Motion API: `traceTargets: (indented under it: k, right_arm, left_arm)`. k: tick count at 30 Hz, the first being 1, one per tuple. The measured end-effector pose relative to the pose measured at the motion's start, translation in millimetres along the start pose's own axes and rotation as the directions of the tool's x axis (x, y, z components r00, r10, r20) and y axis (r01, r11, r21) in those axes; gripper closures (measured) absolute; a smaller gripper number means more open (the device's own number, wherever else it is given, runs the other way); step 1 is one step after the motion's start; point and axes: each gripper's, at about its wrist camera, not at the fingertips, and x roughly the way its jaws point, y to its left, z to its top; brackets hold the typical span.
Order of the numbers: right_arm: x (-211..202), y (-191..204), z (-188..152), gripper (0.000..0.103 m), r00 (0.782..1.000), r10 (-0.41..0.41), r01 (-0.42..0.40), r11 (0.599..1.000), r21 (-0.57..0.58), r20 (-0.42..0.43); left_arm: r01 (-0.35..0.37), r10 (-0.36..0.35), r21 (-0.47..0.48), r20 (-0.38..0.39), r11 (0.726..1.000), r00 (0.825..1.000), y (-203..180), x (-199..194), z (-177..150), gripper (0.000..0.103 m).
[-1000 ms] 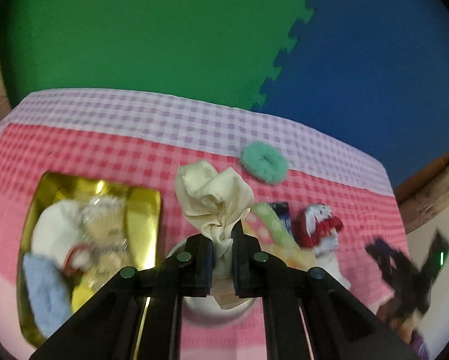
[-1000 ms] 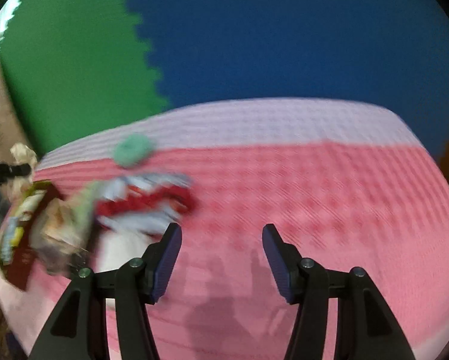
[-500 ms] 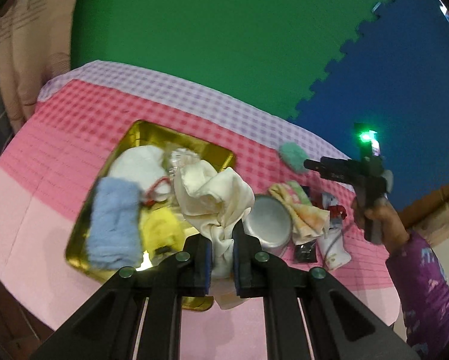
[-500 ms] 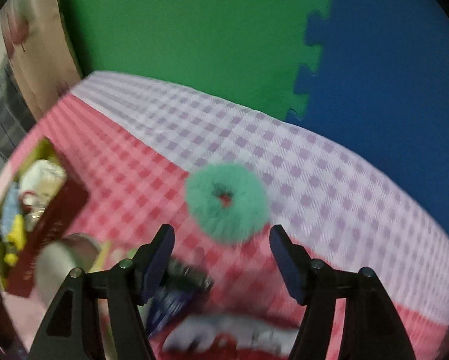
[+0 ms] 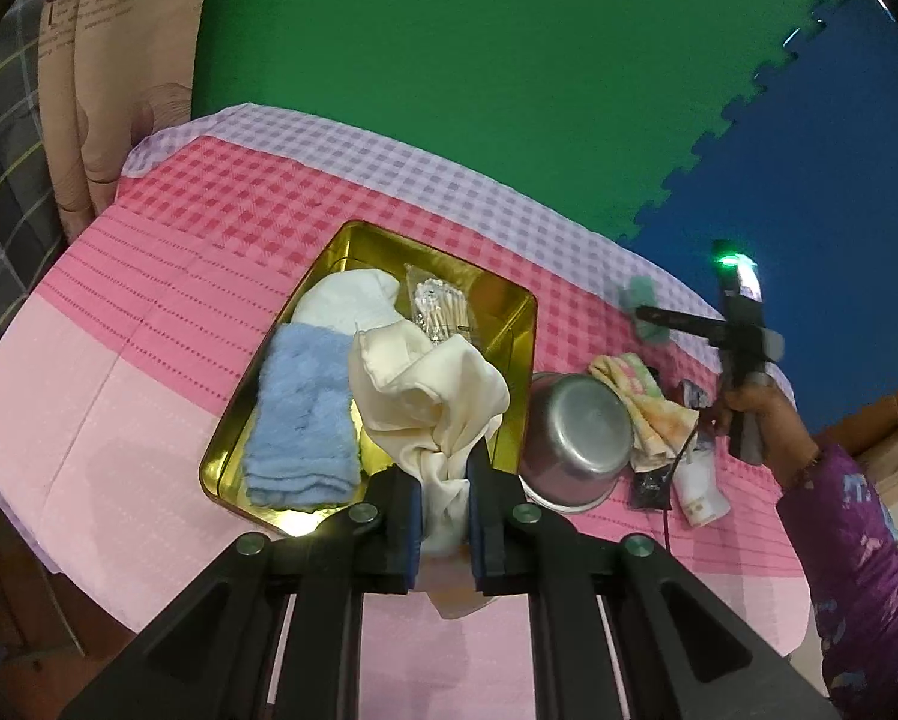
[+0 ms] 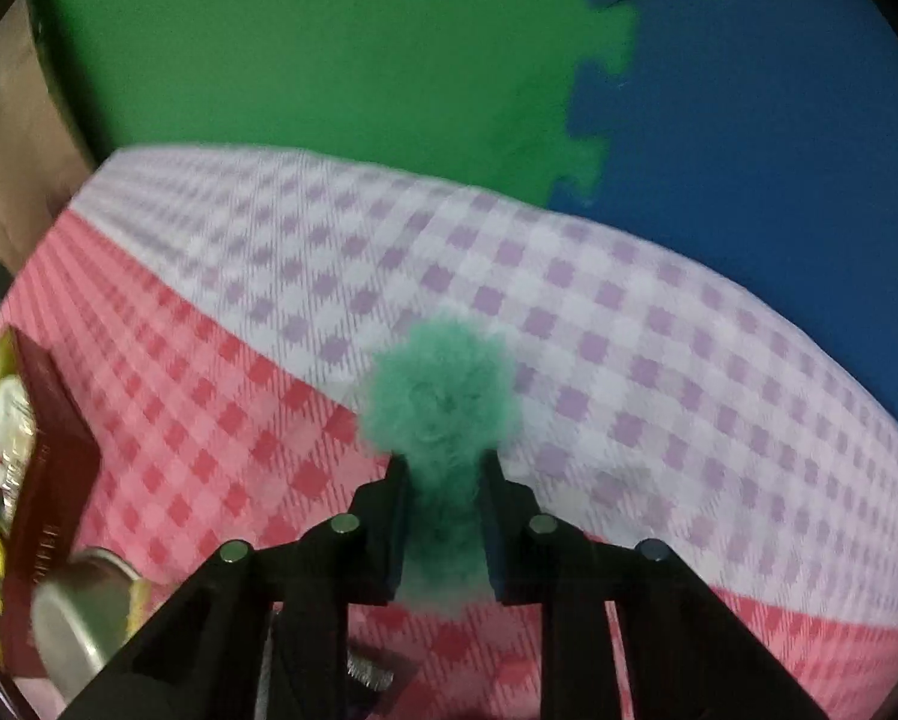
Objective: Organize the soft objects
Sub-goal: 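Carry the cream scrunchie over the tin with the left tool while the right tool grasps the green scrunchie, then release the cream scrunchie into the tin with the left tool while the right tool lifts the green scrunchie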
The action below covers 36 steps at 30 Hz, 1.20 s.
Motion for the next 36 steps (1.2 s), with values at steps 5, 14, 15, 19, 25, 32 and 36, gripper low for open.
traceTargets:
  k: [5,14,15,19,25,32,36]
  right_arm:
    - [-76,-10,-31,0.083,0.982,0.102,-0.111,0.993,0.049,0.161]
    - [-187,-20,-143,0.083,0.942,0.162,-0.209,0.969,0.133,0.295]
    - [-195,-23,-157,0.083,0.937,0.172,-0.227,0.961,0.157,0.304]
    - [-212,-31,-193,0.083,0.932,0.165,-0.243,0.945,0.219,0.323]
    - [-213,-37,-224,0.083,0.940,0.157,-0.246,0.928,0.280,0.304]
    - [-219,-38,-229,0.083,0.940,0.137,-0.232,0.930,0.287,0.313]
    - [-221,-27,-227,0.083,0.940,0.136,-0.222,0.940,0.260,0.312]
  left_arm:
    - [0.004,-0.003,0.035,-0.023,0.999,1.000,-5,13,1,0.091]
    - [-0.006,0.012,0.191,-0.033,0.982,0.999,-32,66,41,0.090]
    - [-0.014,0.022,0.211,-0.033,0.977,0.999,-35,75,46,0.090]
    - [-0.019,0.034,0.232,-0.062,0.973,0.997,-41,109,61,0.090]
    - [-0.092,0.114,0.295,-0.059,0.951,0.992,-47,144,71,0.087]
    - [-0.070,0.098,0.266,-0.092,0.961,0.991,-42,165,78,0.083]
    - [-0.049,0.075,0.246,-0.098,0.968,0.992,-40,164,78,0.042]
